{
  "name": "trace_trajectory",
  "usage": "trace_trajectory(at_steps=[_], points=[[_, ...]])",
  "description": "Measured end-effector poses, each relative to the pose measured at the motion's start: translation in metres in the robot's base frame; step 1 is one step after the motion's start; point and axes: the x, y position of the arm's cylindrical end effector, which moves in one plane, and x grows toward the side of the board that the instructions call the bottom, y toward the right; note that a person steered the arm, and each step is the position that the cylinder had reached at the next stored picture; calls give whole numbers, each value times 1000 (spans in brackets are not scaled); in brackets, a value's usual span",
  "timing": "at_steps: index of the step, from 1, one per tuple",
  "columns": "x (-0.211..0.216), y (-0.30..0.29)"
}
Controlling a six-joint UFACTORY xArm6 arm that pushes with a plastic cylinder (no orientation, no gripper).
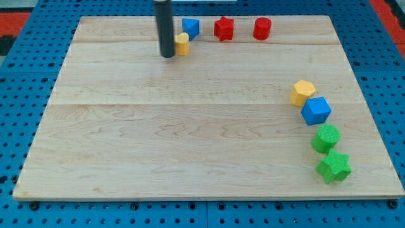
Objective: Push the yellow heart closer to the red star
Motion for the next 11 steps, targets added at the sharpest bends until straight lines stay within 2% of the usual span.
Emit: trace_trajectory(at_steps=[2, 3, 5, 6, 7, 9, 10, 11], points=[[-22, -61], [-31, -48], [-14, 42], [-10, 57], [-12, 11], [-12, 71], [-23, 25], [-43, 83]])
